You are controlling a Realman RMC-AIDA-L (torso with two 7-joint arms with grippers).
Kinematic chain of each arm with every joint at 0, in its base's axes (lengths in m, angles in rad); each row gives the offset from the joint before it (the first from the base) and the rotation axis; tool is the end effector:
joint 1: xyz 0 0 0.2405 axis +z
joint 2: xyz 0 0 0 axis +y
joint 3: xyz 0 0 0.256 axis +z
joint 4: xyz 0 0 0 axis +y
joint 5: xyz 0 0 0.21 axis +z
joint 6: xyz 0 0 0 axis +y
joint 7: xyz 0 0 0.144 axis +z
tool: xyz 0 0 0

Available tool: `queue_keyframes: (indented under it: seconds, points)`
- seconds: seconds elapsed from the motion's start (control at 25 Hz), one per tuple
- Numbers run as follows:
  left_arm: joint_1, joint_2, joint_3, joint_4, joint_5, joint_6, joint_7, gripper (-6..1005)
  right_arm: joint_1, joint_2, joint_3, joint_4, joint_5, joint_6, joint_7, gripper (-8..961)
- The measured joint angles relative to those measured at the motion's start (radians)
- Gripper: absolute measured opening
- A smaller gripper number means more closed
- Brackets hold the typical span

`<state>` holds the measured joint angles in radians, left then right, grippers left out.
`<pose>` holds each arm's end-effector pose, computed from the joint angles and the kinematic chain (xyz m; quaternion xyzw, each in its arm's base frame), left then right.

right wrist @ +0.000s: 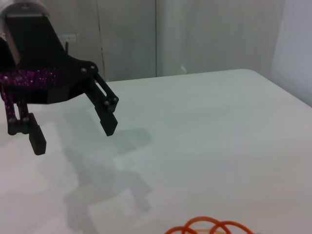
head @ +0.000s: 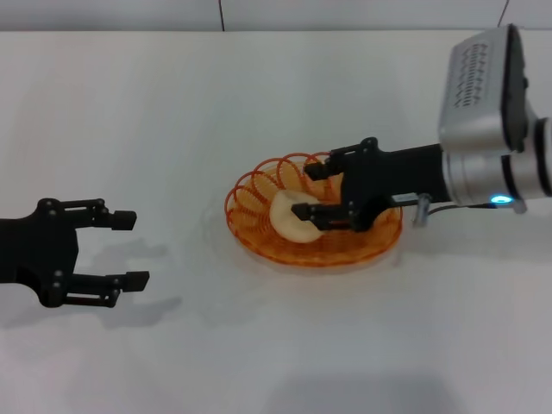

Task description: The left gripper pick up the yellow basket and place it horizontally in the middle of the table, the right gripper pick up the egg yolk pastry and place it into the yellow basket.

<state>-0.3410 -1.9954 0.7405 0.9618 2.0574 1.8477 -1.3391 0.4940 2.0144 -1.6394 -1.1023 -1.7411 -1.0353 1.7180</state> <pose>-0.2933 0.2736 0.0669 -0.9750 -0.1286 -0.1556 0.0934 0.1567 0.3508 -0.0574 -0.9832 0.0679 0.1104 0.1286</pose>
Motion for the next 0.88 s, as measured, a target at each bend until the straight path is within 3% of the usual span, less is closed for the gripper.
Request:
queue_keyframes:
  seconds: [0.2,0.52,0.6,0.88]
  points:
    - [-0.001,0.004,0.002,-0.003,0.000,0.000,0.002,805,-0.041,-0.001,0.158,0.000,-0.004,-0.192,-0.046,572]
    - [-0.001,0.006,-0.002,0.000,-0.003,0.003,0.005,805,-0.133,-0.006,0.527,0.021,-0.007,-0.559,-0.198,784]
    - [-0.002,0.006,-0.002,0.000,-0.003,0.007,0.004,805,-0.139,-0.010,0.581,0.039,-0.015,-0.607,-0.233,852]
    - [-0.004,0.006,-0.001,0.000,-0.007,0.014,0.008,805,-0.147,-0.016,0.648,0.125,-0.082,-0.646,-0.359,859]
